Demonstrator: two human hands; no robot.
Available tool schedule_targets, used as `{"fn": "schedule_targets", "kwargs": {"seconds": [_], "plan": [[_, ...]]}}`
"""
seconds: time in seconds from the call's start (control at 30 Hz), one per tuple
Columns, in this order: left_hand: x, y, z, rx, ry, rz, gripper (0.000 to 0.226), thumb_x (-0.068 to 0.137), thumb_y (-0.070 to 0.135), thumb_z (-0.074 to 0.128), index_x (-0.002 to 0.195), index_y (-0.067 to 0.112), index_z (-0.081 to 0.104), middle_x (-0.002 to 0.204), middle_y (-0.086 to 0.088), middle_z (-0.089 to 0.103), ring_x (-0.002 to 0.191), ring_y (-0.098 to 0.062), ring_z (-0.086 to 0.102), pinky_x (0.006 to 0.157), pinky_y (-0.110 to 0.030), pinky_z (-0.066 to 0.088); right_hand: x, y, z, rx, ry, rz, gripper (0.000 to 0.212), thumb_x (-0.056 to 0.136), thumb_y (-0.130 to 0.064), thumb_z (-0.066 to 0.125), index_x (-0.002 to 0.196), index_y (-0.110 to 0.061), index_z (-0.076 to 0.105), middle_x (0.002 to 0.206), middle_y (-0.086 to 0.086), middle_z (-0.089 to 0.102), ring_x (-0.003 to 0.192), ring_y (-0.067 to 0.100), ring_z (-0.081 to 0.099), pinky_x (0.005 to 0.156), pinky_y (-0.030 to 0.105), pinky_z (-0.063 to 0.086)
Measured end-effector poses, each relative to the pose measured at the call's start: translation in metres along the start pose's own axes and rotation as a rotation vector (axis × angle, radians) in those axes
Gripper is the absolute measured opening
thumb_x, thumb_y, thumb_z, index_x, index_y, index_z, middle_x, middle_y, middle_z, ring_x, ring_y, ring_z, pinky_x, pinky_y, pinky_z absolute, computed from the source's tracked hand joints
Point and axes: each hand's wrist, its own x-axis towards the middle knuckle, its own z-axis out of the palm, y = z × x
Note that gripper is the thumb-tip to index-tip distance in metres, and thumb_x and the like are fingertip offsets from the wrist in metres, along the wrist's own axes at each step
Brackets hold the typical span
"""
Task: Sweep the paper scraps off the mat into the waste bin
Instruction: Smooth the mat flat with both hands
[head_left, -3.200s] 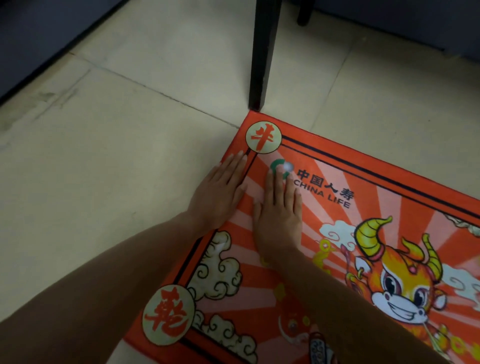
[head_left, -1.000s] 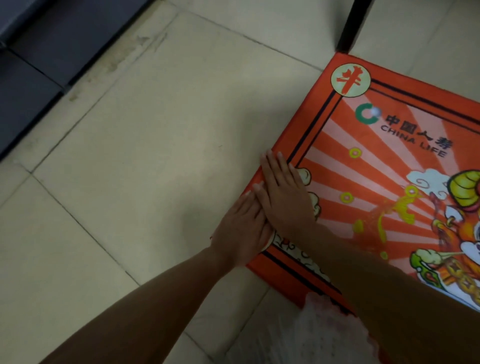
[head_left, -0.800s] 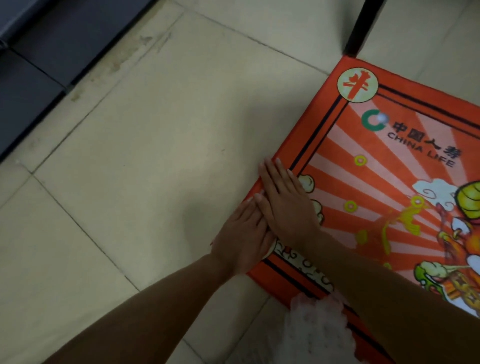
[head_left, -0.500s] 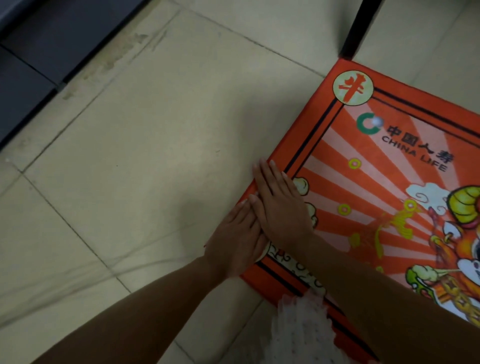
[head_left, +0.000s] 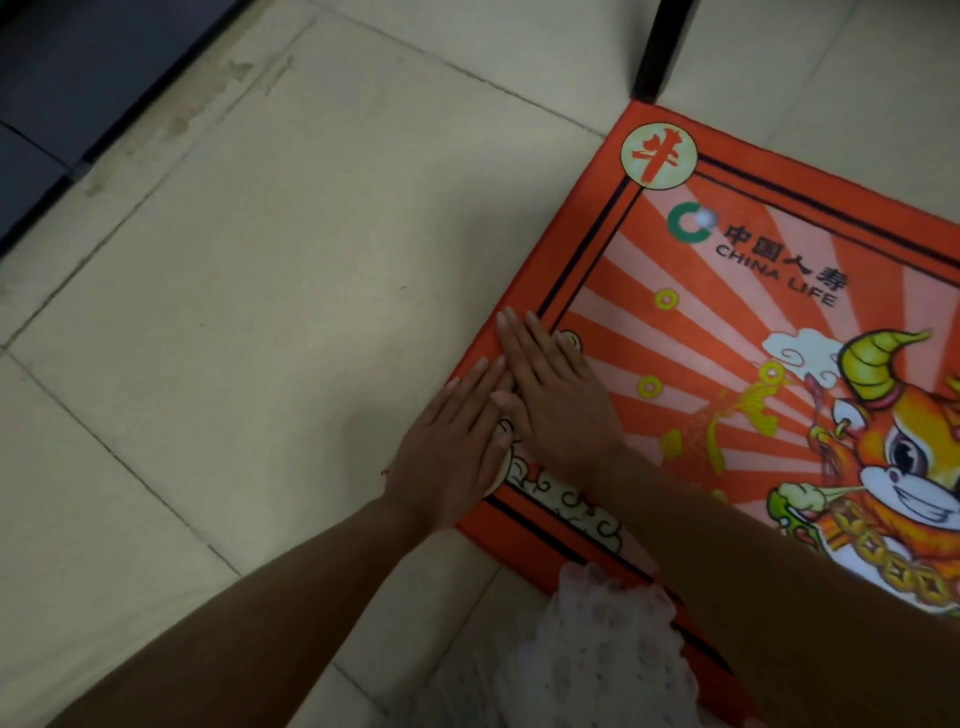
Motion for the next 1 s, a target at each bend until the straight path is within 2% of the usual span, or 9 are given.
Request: {"fn": "schedule_targets", "kwargs": {"seconds": [0.23,0.67,1.0], "plan": [[0.000,0.003,-0.001,-0.009,-0.022,-0.011,0.059,0.104,0.035,0.021,0.155,0.006,0.016,0.164,-0.007,0.009,0.151,-0.018,0.007,0.120,-0.042,0.021,-0.034,0.001,0.000,-0.034,-0.043,0.030,0.069,0.100,-0.052,0.004,0.154,-0.010,0.008,0.161,0.005,0.000,0.149,0.020,-0.002,0.119,0.042,0.014],[0.003,-0.001,-0.004,0.008,-0.065,0.024,0.060,0.105,0.037,0.020,0.155,0.003,0.014,0.164,-0.011,0.009,0.152,-0.020,0.006,0.120,-0.042,0.021,-0.033,0.002,-0.003,-0.025,-0.027,0.023,0.065,0.101,-0.048,0.014,0.154,-0.010,0.010,0.161,0.005,0.002,0.149,0.020,-0.001,0.119,0.042,0.013],[0.004,-0.002,-0.007,0.005,-0.089,0.058,0.062,0.105,0.039,0.017,0.155,0.003,0.013,0.164,-0.011,0.007,0.152,-0.019,0.004,0.122,-0.041,0.017,-0.035,0.002,0.000,-0.046,-0.023,0.030,0.065,0.101,-0.046,0.013,0.154,-0.010,0.006,0.161,0.005,-0.002,0.149,0.020,-0.005,0.120,0.042,0.011]]}}
